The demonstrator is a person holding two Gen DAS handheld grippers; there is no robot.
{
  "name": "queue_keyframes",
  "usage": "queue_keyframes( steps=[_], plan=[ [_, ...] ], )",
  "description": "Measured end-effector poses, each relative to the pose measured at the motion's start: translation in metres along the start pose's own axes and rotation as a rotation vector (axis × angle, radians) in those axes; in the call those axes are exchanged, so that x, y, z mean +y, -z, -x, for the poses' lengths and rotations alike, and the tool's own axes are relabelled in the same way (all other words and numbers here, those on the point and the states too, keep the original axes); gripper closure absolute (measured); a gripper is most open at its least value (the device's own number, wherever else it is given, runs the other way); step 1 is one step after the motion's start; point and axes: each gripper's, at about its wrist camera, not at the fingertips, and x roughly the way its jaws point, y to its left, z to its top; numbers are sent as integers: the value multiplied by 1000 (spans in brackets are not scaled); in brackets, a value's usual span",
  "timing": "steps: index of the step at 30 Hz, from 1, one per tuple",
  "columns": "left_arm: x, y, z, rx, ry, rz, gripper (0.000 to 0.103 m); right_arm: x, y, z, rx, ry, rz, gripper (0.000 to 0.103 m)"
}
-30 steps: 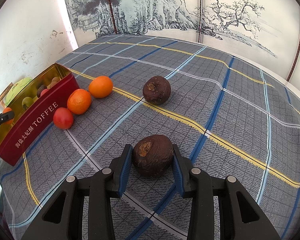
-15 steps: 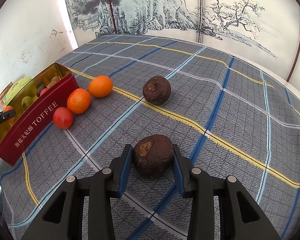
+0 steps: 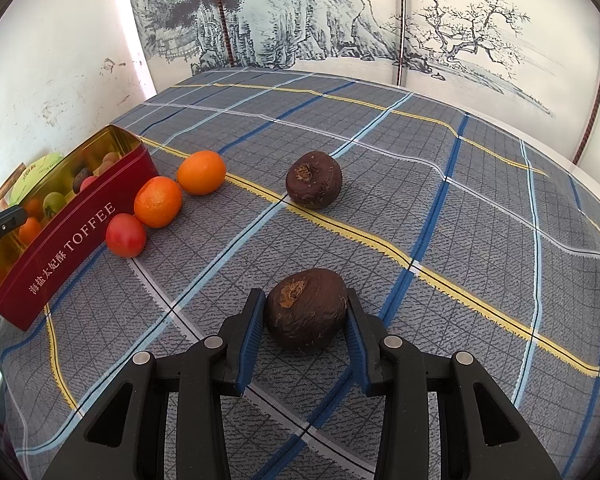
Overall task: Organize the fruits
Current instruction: 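Carry the dark brown fruit into the tin and open the right gripper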
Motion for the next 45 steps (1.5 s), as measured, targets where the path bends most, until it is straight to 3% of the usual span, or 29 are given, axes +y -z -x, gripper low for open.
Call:
queue_keyframes(
  steps=[11, 20, 26, 33, 39, 45],
  plan=[
    [-8, 4, 8, -27, -54, -15, 24, 1, 1, -1, 0, 3, 2, 63],
    [-13, 7, 20, -109, -19, -46, 23, 3, 0, -2, 3, 28, 22, 63],
    [-12, 9, 24, -104, -1, -39, 19, 4, 0, -1, 10, 40, 9, 64],
    [-7, 18, 28, -86, 28, -16, 18, 3, 13, 19, -3, -19, -74, 65],
    [6, 20, 36, -71, 60, 40, 18, 34, 16, 50, -44, -99, -31, 65],
    [19, 20, 49, -88, 75, 72, 15, 97, -6, 74, -82, -188, 97, 65]
  ],
)
